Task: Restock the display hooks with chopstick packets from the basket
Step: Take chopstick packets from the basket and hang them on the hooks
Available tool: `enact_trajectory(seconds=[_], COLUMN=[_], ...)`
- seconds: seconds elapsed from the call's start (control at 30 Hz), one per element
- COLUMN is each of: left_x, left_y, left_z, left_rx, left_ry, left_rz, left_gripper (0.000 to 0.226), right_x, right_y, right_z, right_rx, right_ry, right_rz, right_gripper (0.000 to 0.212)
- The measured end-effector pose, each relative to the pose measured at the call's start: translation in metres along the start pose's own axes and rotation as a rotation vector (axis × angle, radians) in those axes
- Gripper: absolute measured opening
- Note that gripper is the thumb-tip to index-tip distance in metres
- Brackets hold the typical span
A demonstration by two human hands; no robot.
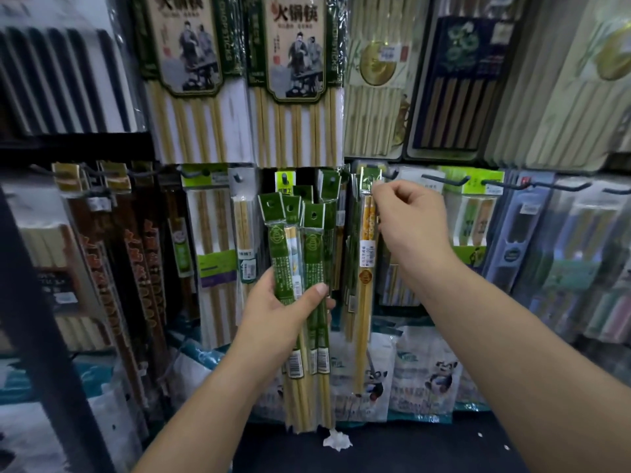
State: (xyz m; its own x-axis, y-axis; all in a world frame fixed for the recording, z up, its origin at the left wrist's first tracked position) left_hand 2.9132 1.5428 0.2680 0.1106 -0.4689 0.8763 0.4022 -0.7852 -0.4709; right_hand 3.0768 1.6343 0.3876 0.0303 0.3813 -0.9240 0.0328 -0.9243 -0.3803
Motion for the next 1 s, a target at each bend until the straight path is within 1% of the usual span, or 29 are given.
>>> enact_trajectory(seconds=[0.03, 0.07, 0.1, 0.17, 0.2, 0.23, 0.33, 0.43, 0.57, 0.7, 0.8, 0.87, 1.0], left_x=[0.002, 0.003, 0.005, 0.003, 0.004, 0.004, 0.008, 0.011, 0.016, 0.01, 0.012, 0.014, 0.016], left_y=[0.0, 0.0, 0.001, 0.002, 0.003, 0.005, 0.008, 0.009, 0.013, 0.01, 0.009, 0.009, 0.01], left_z=[-0.001, -0.002, -0.002, -0.001, 0.002, 0.004, 0.008, 0.01, 0.012, 0.008, 0.009, 0.01, 0.012], left_rx=[0.008, 0.017, 0.015, -0.014, -0.039, -0.059, -0.065, -0.093, -0.127, -0.111, -0.099, -0.104, -0.127], left_ry=[0.0, 0.008, 0.019, 0.01, -0.005, -0.011, 0.0, 0.047, 0.074, 0.04, 0.053, 0.085, 0.137], left_rz=[0.021, 0.047, 0.055, 0.042, 0.064, 0.094, 0.128, 0.109, 0.092, 0.049, 0.024, 0.01, 0.008], left_gripper=[0.107, 0.1, 0.089, 0.051, 0.037, 0.031, 0.038, 0.039, 0.044, 0.028, 0.022, 0.027, 0.026], right_x=[0.0, -0.001, -0.001, -0.003, -0.004, -0.006, -0.006, 0.0, 0.013, 0.022, 0.024, 0.024, 0.022], right_y=[-0.001, -0.001, -0.001, -0.001, 0.0, 0.0, -0.001, -0.003, -0.007, -0.001, 0.014, 0.026, 0.046], right_z=[0.0, 0.0, 0.001, 0.001, 0.001, 0.002, 0.002, 0.002, 0.003, -0.003, -0.005, -0.002, 0.013], right_rx=[0.002, 0.002, 0.0, 0.0, 0.003, 0.007, 0.032, 0.056, 0.074, 0.146, 0.164, 0.109, -0.192], right_ry=[0.006, 0.011, 0.01, -0.003, -0.006, 0.0, 0.03, 0.057, 0.127, 0.119, 0.053, 0.064, 0.006], right_rz=[0.0, 0.001, 0.002, 0.003, -0.001, -0.009, -0.021, -0.008, -0.015, -0.013, -0.02, 0.0, 0.114], right_gripper=[0.042, 0.042, 0.042, 0.041, 0.041, 0.041, 0.038, 0.037, 0.04, 0.024, 0.02, 0.019, 0.016])
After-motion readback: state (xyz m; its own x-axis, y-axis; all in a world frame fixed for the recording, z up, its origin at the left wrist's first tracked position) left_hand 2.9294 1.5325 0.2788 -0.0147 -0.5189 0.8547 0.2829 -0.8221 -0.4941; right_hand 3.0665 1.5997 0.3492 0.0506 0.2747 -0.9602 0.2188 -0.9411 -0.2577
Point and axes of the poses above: each hand's wrist, its own y-axis away from the middle knuckle, its own z-axis out of the palm, x = y × z, the point moved 4 cm from there along -y, towards the middle knuckle, and after that the axes turned 11 degrees about z, right-handed, at the moved point
